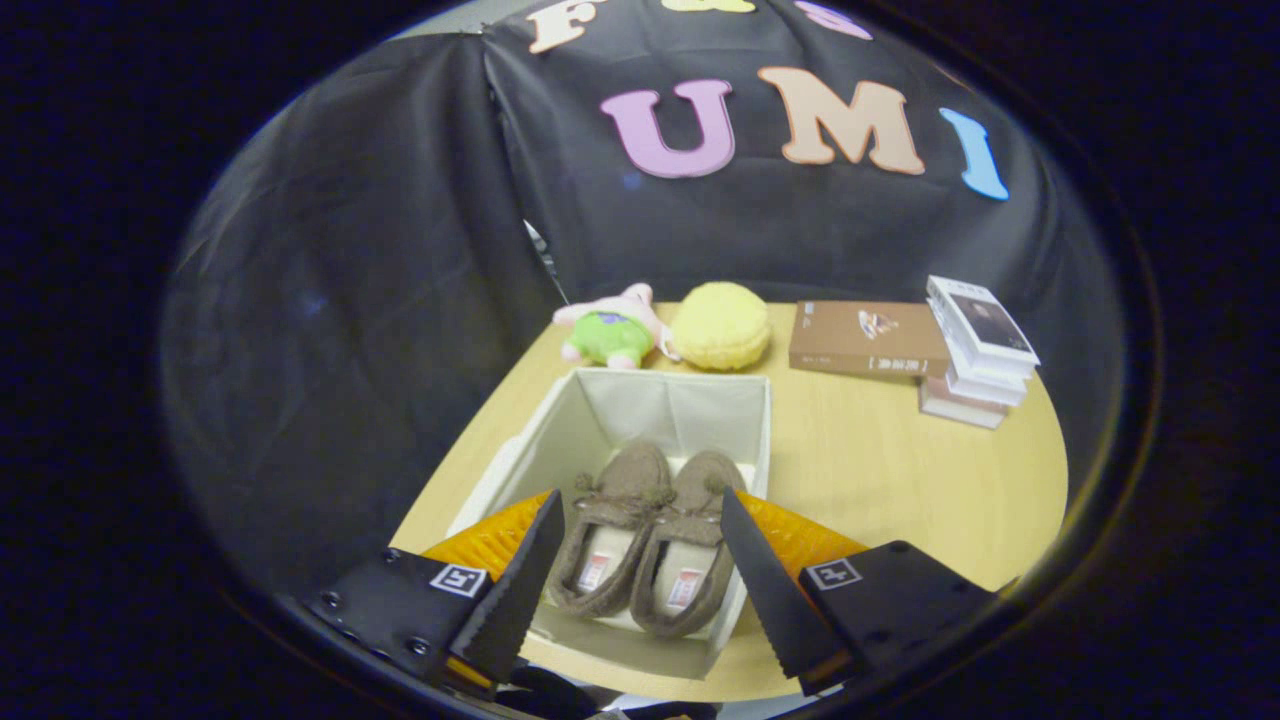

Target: Open the storage box then place both shoes into the box .Put the left shoe in first, then the right shoe, with the right side of both shoes facing outward in a uniform manner.

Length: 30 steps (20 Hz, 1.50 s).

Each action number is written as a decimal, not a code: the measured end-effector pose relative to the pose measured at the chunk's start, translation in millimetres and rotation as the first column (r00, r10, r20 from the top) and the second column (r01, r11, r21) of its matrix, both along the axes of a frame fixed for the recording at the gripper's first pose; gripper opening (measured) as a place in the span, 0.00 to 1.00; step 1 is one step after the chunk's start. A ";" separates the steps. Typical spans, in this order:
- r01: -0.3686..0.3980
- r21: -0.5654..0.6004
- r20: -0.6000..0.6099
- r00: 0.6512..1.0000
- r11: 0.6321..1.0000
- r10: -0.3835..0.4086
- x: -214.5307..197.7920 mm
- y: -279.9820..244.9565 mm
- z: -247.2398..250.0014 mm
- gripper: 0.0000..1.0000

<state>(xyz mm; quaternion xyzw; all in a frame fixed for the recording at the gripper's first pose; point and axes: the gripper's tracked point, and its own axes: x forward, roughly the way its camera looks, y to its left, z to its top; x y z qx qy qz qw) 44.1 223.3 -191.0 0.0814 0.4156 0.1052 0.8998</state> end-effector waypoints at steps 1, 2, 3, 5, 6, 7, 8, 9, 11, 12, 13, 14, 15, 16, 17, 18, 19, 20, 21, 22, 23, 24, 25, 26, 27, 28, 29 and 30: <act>-0.005 0.009 0.040 0.999 1.000 0.005 2.0 -2.6 12.0 0.99; -0.009 0.016 0.081 0.997 1.000 0.008 4.2 -6.6 24.8 0.99; -0.011 0.020 0.124 0.992 1.000 0.008 5.2 -12.0 38.1 0.99; -0.005 0.021 0.210 0.978 1.000 0.001 7.5 -28.0 65.9 0.99; 0.003 0.019 0.250 0.968 1.000 -0.007 7.2 -39.2 79.7 0.99; 0.016 0.007 0.278 0.961 1.000 -0.017 5.2 -53.2 91.2 0.99; 0.029 -0.001 0.303 0.953 1.000 -0.027 3.2 -65.6 101.3 0.99; 0.043 -0.007 0.323 0.946 0.999 -0.038 0.8 -78.9 110.9 0.99; 0.071 -0.002 0.361 0.930 0.997 -0.066 -4.3 -106.0 131.9 0.99; 0.086 -0.003 0.381 0.921 0.996 -0.078 -6.2 -120.2 142.9 0.99; 0.105 -0.006 0.407 0.909 0.994 -0.093 -10.1 -136.2 154.5 0.99; 0.123 -0.017 0.429 0.897 0.992 -0.104 -12.4 -153.1 163.0 0.99; 0.145 -0.029 0.447 0.887 0.989 -0.116 -16.2 -170.6 168.5 0.99; 0.165 -0.036 0.466 0.875 0.986 -0.130 -19.3 -187.7 175.2 0.99; 0.187 -0.045 0.478 0.867 0.981 -0.144 -23.6 -202.6 180.2 0.99; 0.213 -0.049 0.499 0.851 0.976 -0.161 -27.1 -219.2 186.3 0.99; 0.236 -0.054 0.517 0.838 0.970 -0.175 -31.7 -235.1 192.2 0.99; 0.255 -0.059 0.532 0.826 0.965 -0.186 -36.4 -249.7 196.9 0.99; 0.280 -0.061 0.554 0.808 0.958 -0.201 -42.4 -265.2 201.6 0.99; 0.301 -0.061 0.572 0.792 0.952 -0.214 -46.5 -279.3 206.5 0.99; 0.320 -0.062 0.580 0.782 0.946 -0.226 -54.4 -291.5 209.6 0.99; 0.337 -0.068 0.581 0.779 0.939 -0.238 -61.6 -303.6 210.5 0.99; 0.354 -0.070 0.588 0.770 0.933 -0.248 -64.2 -314.8 209.3 0.99; 0.368 -0.071 0.596 0.761 0.927 -0.256 -67.3 -324.9 209.5 0.99; 0.378 -0.074 0.599 0.757 0.923 -0.262 -70.2 -332.6 209.0 0.99; 0.388 -0.074 0.605 0.750 0.919 -0.268 -74.4 -339.2 209.4 0.99; 0.394 -0.075 0.607 0.747 0.916 -0.271 -77.6 -345.5 209.9 0.99; 0.401 -0.075 0.613 0.741 0.913 -0.275 -80.3 -349.6 211.4 0.99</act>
